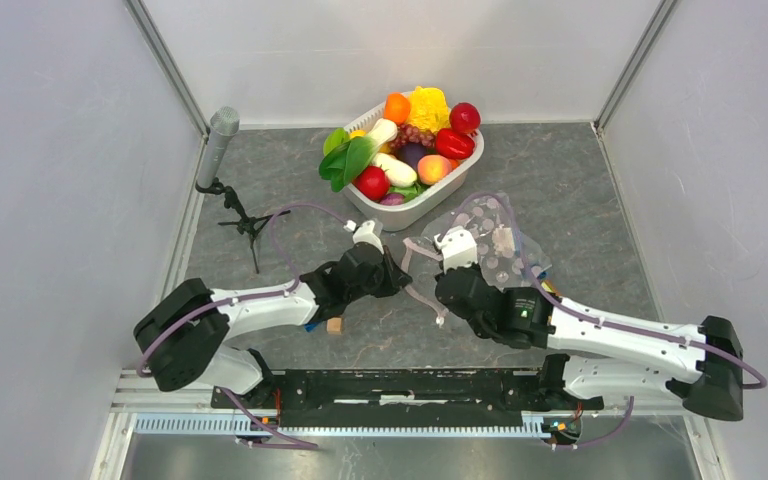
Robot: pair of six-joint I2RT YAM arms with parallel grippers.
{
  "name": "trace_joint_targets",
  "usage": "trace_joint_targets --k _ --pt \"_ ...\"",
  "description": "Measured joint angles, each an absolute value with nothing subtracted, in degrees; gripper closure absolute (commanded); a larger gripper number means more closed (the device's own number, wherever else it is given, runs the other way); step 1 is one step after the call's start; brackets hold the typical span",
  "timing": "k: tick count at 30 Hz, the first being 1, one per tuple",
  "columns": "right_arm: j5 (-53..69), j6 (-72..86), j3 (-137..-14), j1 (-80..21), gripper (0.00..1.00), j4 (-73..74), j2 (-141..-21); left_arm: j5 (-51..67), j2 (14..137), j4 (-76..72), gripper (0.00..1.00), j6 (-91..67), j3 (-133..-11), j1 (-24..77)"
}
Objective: Place the food in the zip-top bag and seal the zipper
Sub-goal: Open the zipper of the food storage bag at the center of the board, then pick up the fake vegetable from the bin.
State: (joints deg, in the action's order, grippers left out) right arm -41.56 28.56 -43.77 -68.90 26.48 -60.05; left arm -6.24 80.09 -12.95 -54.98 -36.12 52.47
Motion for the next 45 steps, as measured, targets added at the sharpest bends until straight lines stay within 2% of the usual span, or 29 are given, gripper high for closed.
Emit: trace_joint_targets --k 6,10,12,15,18,19,23,28,34,38,45 --pt "-46.26 29.21 -50.63 -68.90 0.99 36.23 -58.35 -8.71 82.26 -8.54 0.98 -51.33 -36.80 52.47" --pt "-47.09 29.87 -51.42 -68.90 0.99 41.25 -56.42 -5.72 83.92 -9.19 0.96 -47.81 -39.81 52.69" --pt "-47.40 29.87 -51.99 -68.90 1.00 43.42 -56.34 -3.01 84.77 -10.22 0.88 -46.57 -40.99 52.62" --pt "-49.23 30.39 -52.66 -68.90 1.00 45.41 -57.28 1.52 87.48 -10.79 0.55 -45.06 -43.79 52.58" --pt "-50.87 30.26 -52.71 -68.14 1.00 45.84 -58.85 3.75 88.58 -11.00 0.32 -43.64 -44.93 52.58" --pt "-51.09 30.06 -52.75 -67.53 1.00 45.78 -59.55 3.79 88.36 -11.07 0.26 -43.44 -44.82 52.58" --pt "-50.98 27.75 -52.77 -63.81 1.00 43.68 -61.93 3.66 84.60 -10.28 0.14 -42.33 -42.48 52.47" --pt "-48.49 24.58 -52.45 -59.48 1.00 39.42 -62.65 3.60 75.79 -7.35 0.05 -39.22 -41.01 52.47" --pt "-43.44 21.21 -49.63 -57.19 1.00 34.33 -62.57 0.38 63.96 -2.11 0.04 -33.78 -41.04 52.47" --pt "-40.51 19.73 -48.75 -56.31 1.00 32.45 -62.52 -2.72 60.99 1.58 0.00 -30.72 -41.85 52.47" --pt "-37.06 18.55 -47.48 -55.70 1.00 29.10 -60.73 -8.67 60.31 9.19 0.00 -24.25 -45.28 51.66"
